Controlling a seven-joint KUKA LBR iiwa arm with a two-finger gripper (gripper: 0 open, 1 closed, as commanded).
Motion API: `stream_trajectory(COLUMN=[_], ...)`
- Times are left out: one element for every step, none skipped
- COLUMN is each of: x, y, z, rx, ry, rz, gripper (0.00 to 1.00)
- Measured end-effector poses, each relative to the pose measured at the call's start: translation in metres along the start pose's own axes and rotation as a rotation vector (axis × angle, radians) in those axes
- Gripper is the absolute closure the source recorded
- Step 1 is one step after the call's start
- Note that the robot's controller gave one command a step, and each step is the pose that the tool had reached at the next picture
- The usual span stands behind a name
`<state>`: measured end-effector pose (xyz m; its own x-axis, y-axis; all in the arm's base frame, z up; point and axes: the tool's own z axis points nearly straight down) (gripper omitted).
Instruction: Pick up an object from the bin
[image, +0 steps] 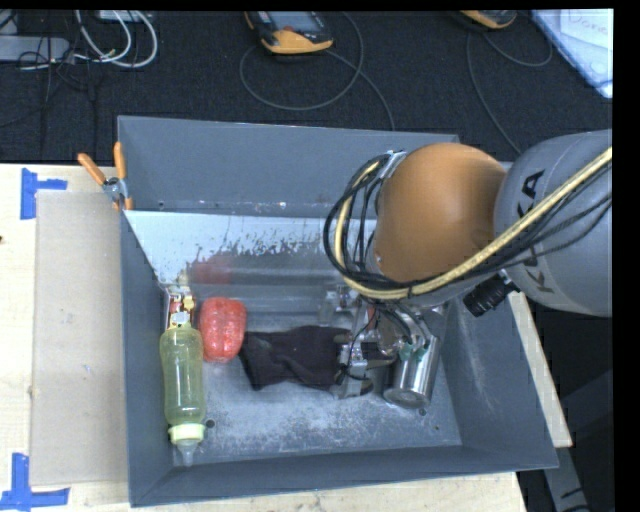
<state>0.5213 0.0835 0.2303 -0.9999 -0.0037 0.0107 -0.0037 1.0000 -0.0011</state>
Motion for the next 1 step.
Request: stream_trajectory(x=[-0.0013], y=[-0.0005], z=[-0.0046], rx=[-0.001], ry=[-0.008], rz=[0.003], gripper=[0.00])
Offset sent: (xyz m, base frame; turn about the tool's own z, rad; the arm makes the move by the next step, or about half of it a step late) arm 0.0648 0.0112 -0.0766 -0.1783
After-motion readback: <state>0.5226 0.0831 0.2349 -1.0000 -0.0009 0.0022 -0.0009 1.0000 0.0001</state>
